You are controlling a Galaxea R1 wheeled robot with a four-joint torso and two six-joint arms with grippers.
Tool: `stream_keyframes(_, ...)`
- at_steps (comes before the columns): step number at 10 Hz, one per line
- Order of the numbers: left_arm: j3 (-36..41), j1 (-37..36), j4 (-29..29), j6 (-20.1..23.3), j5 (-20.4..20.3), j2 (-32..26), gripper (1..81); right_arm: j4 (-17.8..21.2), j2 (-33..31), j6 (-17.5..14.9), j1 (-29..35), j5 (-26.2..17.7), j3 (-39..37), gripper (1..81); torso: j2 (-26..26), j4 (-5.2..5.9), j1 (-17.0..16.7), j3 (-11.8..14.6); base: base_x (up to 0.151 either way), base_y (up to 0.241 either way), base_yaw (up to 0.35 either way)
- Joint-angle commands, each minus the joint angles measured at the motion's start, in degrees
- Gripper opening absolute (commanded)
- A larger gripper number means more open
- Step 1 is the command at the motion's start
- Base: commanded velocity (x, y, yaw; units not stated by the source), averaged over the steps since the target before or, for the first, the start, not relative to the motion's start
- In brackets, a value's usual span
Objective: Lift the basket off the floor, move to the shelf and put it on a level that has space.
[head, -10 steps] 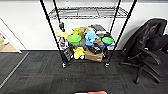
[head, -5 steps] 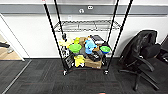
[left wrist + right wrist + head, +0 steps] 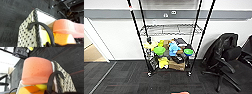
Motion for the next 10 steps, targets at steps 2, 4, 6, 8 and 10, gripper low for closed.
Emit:
stream_keyframes(2,10.43,-6.35,-2.37,-0.76,-1.64,-5.77,1.0,-0.93,-0.80,0.53,8.07,-3.26,6.78,1.0,7.63,0.00,-4.92,0.00,0.000,0.000,0.000)
stream_keyframes(4,12.10,-6.44,-2.37,-0.76,-2.35,-6.12,1.0,-0.93,-1.14,0.62,8.43,-3.26,7.93,1.0,11.55,0.00,-7.43,1.18,0.000,0.000,0.000)
stream_keyframes(6,12.27,-6.44,-2.37,-0.76,-2.35,-5.86,1.0,-0.93,-1.85,0.62,7.64,-3.26,7.93,1.0,14.58,0.00,-9.40,5.86,0.000,0.000,0.000)
stream_keyframes(8,12.63,-6.53,-2.37,-0.76,-2.44,-5.86,1.0,-0.93,-3.08,0.62,7.90,-3.17,9.33,1.0,18.47,0.00,-11.85,8.87,0.000,0.000,0.000)
stream_keyframes(10,12.63,-6.97,-2.37,-0.76,-2.44,-5.95,1.0,-0.67,-3.17,0.70,9.13,-3.09,10.04,1.0,22.32,0.00,-14.45,12.86,0.000,0.000,0.000)
